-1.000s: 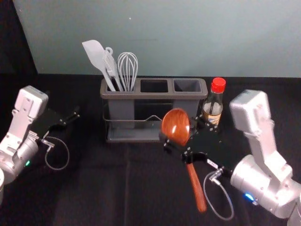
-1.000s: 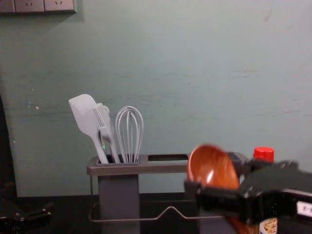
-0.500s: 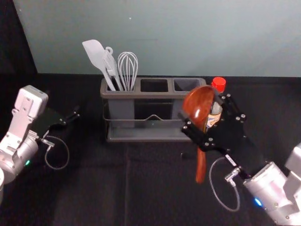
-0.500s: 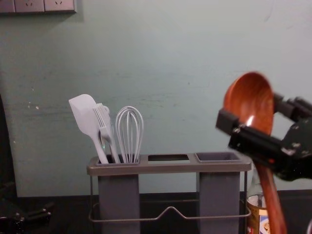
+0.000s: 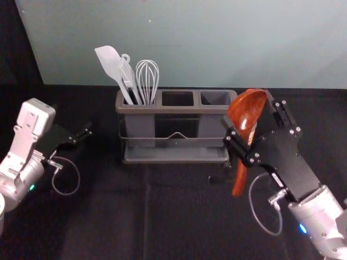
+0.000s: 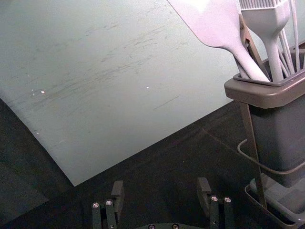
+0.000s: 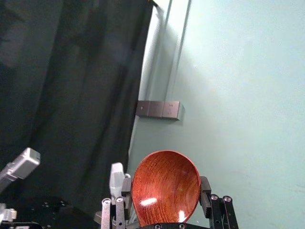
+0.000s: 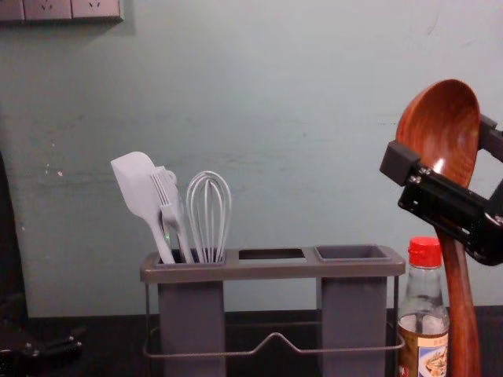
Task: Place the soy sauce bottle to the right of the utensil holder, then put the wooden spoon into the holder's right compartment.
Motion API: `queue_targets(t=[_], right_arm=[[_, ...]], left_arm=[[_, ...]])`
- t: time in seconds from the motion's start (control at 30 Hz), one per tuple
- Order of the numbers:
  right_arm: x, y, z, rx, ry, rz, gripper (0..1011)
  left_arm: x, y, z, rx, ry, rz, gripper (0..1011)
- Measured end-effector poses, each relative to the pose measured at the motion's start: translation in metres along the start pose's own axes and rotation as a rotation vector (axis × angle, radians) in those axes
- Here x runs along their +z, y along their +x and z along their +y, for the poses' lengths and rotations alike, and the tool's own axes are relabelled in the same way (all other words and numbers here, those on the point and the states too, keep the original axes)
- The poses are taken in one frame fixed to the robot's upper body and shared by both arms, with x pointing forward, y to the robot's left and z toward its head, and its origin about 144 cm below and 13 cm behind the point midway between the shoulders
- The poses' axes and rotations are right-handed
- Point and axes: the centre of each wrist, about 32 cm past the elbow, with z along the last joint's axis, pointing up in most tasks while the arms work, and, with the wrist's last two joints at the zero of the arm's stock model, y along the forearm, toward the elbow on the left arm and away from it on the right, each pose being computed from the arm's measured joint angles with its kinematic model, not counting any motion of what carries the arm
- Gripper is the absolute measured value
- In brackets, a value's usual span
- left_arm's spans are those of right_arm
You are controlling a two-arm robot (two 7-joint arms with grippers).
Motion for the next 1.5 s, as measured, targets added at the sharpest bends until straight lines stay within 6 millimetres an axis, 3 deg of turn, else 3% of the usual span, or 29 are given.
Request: queue_targets(t=[0.33,1.17,1.5], right_arm=[[-0.001,0.012,0.016,-0.012,-0.060,0.005,839],[-0.003,0.012,0.015,-0.023,-0.042,0.023,840],[-0.013,0.042,0.052,-0.001,-0.005,0.004,840]], left_arm=[[0.000,0.000,0.000,0.000,0.000,0.000,1005],[0.000,0.000,0.000,0.000,0.000,0.000,1005],[0.000,0.000,0.000,0.000,0.000,0.000,1005]])
